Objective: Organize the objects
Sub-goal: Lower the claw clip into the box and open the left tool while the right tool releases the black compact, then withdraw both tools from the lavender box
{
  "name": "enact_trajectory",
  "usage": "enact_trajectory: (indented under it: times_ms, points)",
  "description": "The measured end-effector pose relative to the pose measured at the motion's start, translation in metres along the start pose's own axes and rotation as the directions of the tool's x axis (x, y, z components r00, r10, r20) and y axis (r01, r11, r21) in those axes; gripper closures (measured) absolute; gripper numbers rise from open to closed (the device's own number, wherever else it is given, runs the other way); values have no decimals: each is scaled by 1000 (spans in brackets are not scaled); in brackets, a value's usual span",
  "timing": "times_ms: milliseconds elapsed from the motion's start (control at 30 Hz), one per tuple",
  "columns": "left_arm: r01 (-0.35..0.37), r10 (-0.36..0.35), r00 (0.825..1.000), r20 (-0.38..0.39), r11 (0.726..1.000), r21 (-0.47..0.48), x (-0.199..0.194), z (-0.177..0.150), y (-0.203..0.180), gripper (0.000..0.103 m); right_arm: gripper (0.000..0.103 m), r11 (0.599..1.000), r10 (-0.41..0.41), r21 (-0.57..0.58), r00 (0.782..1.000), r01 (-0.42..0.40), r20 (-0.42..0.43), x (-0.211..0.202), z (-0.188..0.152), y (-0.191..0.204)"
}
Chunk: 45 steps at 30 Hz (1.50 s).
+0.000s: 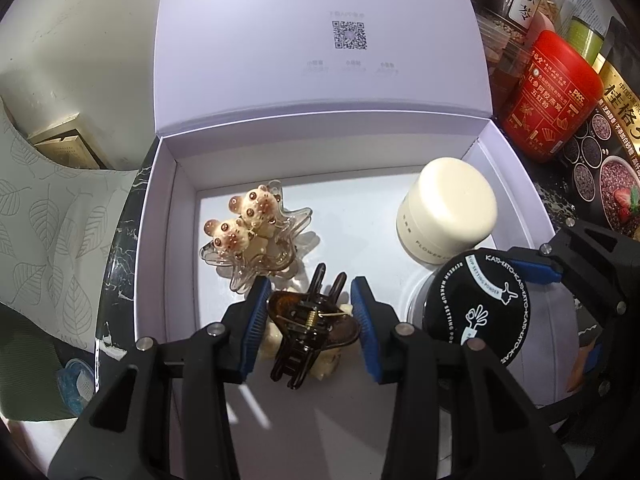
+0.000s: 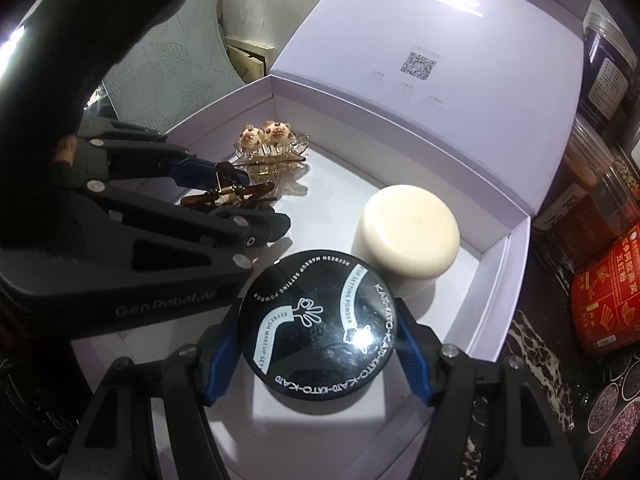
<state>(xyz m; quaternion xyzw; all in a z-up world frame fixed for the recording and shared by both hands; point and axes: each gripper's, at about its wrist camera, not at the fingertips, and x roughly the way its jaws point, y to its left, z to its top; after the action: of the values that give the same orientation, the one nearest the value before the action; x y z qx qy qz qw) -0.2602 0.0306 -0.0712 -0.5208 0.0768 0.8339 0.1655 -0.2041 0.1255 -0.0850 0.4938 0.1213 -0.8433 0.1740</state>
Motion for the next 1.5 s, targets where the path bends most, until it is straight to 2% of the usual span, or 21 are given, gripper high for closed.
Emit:
enact_trajectory:
  times_ms: [367, 600, 733, 867, 967, 1267, 1300, 1367, 1433, 1500]
  points:
    - [-15, 16, 1000, -7, 1000, 8, 2, -1, -3, 61, 33, 1000, -11, -13, 1000, 11, -7, 0, -6, 2]
    - [-7, 7, 1000, -17, 1000, 2, 3, -2, -3, 58, 22, 999, 41, -3, 999, -40, 10, -2, -12, 0]
    - [2, -3, 1000, -14, 1000, -9, -1, -2, -3, 55, 21, 1000, 21, 3, 1000, -21, 3, -2, -14, 0]
    - [3, -3, 1000, 15, 1000, -24, -12, -3, -5, 49, 21, 1000, 23, 17, 1000, -23, 2, -3, -18, -1]
    - [-34, 35, 998, 50, 999, -30, -22, -4, -9, 43, 21, 999, 22, 46, 1000, -22, 15, -9, -21, -5]
    - [-26, 32, 995, 96, 998, -58, -47, -4, -6, 38, 21, 994, 15, 111, 998, -22, 62, -35, -39, -16]
    - [-30, 35, 994, 101, 998, -59, -52, -4, -7, 38, 21, 993, 10, 115, 998, -18, 66, -47, -36, 0]
    - [-32, 38, 993, 110, 998, -58, -60, -8, -17, 38, 21, 992, 7, 122, 997, -16, 76, -53, -45, -2]
    - [-32, 39, 992, 123, 998, -57, -69, -8, -18, 37, 21, 992, 3, 124, 996, -14, 85, -60, -42, -8]
    - [-33, 40, 990, 136, 998, -56, -77, -10, -19, 37, 21, 992, -4, 123, 996, -7, 91, -58, -18, -2]
